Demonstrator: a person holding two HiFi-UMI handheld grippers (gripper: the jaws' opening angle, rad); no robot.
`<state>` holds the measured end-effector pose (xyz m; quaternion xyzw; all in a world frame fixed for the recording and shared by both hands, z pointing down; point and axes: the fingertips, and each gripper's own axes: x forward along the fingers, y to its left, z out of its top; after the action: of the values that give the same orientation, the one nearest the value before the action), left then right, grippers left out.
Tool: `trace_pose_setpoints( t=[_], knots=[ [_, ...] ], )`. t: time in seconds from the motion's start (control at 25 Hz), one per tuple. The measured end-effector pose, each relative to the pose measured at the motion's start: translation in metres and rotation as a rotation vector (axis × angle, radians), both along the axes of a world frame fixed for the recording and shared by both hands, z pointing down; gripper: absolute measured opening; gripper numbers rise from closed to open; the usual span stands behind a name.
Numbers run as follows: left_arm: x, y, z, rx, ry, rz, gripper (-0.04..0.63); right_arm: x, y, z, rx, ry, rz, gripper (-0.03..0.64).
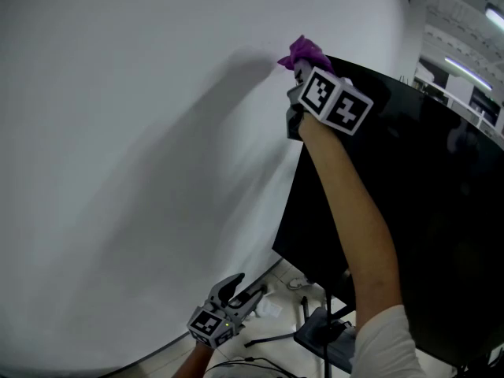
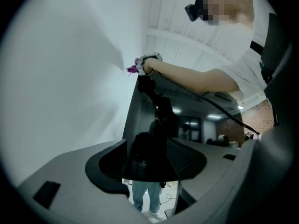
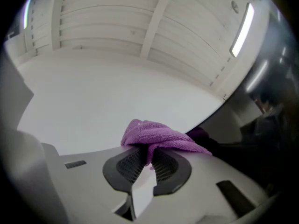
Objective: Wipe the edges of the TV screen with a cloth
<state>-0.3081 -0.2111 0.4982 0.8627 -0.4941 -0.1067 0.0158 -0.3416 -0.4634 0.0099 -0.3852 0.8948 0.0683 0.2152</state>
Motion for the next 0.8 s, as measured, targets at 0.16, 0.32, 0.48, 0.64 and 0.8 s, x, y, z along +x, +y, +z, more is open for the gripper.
trace_pose_setpoints(
  t=[0.16, 0.32, 0.48, 0.64, 0.8],
  knots=[
    [-0.001, 0.005, 0.01, -0.02, 0.009, 0.002, 0.244, 0.009, 0.016, -0.027, 0.086, 0.043, 0.044, 0.046],
    [0.013, 0.001, 0.01, -0.031, 0.025, 0.034, 0.244, 0.033, 0.038, -0.038, 0.166, 0.092, 0.1, 0.046],
    [0.038, -0.019, 0.005, -0.032, 0.037, 0.106, 0.244, 0.068, 0.044, -0.036, 0.168, 0.116, 0.125, 0.046],
    [0.078, -0.037, 0.01, -0.029, 0.049, 0.189, 0.244, 0.105, 0.058, -0.036, 0.176, 0.164, 0.135, 0.046],
    [0.148, -0.038, 0.016, -0.05, 0.036, 0.329, 0.244, 0.175, 0.089, -0.04, 0.163, 0.181, 0.167, 0.046]
  ],
)
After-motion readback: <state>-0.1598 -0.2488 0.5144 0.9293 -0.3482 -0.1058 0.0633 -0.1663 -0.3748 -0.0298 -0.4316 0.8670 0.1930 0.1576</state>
